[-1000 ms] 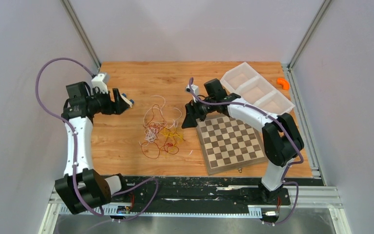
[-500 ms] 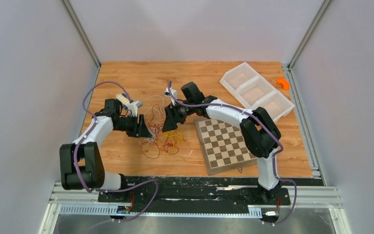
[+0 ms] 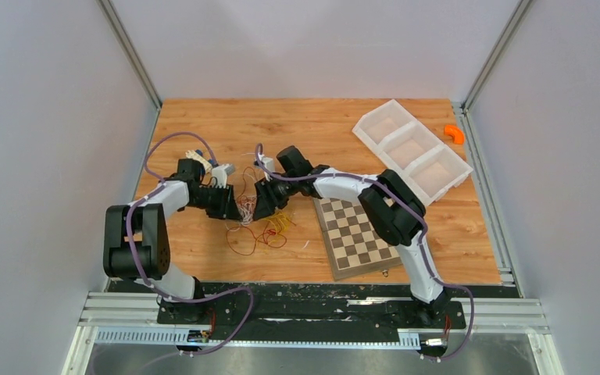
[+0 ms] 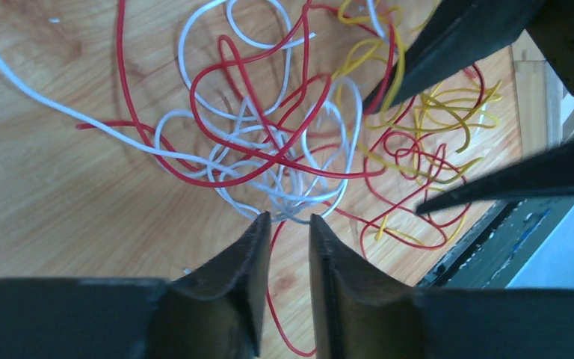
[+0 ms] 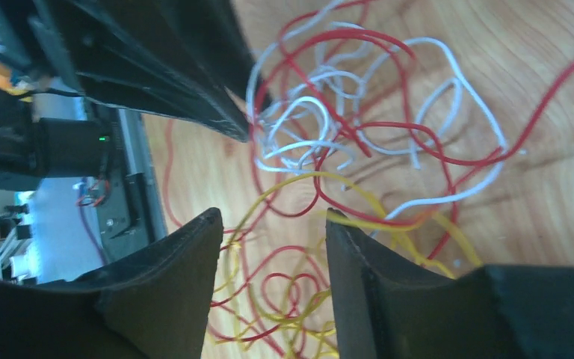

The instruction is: Untangle the cables

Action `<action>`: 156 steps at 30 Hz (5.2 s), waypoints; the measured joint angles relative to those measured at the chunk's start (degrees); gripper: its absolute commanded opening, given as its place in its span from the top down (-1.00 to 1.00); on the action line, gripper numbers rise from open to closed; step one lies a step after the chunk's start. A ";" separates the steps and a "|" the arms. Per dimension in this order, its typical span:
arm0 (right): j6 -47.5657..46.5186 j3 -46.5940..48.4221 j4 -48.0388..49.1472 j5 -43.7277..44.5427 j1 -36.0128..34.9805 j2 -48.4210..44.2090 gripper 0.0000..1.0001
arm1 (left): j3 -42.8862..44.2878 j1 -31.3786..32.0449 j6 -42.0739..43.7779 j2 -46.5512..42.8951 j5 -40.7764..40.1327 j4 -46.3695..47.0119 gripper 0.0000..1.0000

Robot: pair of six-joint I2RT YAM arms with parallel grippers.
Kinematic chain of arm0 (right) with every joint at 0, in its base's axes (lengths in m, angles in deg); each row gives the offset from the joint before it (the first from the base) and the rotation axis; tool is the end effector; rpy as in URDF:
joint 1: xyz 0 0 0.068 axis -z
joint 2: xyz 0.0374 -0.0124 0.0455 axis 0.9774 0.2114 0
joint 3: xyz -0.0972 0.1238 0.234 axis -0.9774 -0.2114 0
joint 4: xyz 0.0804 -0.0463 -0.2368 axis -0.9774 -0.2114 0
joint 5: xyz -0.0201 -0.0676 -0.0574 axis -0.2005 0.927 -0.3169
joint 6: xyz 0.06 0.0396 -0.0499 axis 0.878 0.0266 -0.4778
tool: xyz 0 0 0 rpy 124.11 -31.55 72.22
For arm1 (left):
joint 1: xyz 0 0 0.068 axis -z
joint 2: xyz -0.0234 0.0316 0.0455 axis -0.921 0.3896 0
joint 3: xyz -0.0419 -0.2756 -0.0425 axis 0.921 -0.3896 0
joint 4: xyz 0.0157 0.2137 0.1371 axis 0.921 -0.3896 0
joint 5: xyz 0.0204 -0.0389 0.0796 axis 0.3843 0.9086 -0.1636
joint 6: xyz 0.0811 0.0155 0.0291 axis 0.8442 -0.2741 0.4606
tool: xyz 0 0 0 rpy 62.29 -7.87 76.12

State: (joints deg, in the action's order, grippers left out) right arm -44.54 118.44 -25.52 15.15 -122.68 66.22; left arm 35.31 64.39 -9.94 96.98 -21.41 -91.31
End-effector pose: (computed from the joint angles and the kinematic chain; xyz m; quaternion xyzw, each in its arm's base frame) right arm 0.3116 0.3872 0.1504 -0.3736 0.7819 0.4788 0.1408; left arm 0.2699 -0.0382 0.1467 0.1087 0.9215 -0.3269 0.1793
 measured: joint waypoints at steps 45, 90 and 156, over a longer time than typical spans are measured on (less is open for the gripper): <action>-1.73 -5.62 3.26 7.58 2.23 0.92 0.96 | 3.58 7.10 -3.67 3.26 -3.78 3.52 1.00; -12.87 -0.74 -2.19 -4.17 -0.83 -23.26 1.00 | 14.32 2.23 -40.92 -24.68 15.54 0.98 0.73; -47.17 2.47 -19.15 16.11 -8.02 -27.30 1.00 | 14.67 4.07 -33.53 -24.04 12.68 -7.98 0.30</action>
State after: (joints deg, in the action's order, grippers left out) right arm -91.70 120.91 -44.66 31.26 -130.70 38.92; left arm 49.98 68.46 -43.47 72.94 -8.73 -99.29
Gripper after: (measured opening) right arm 0.010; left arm 0.188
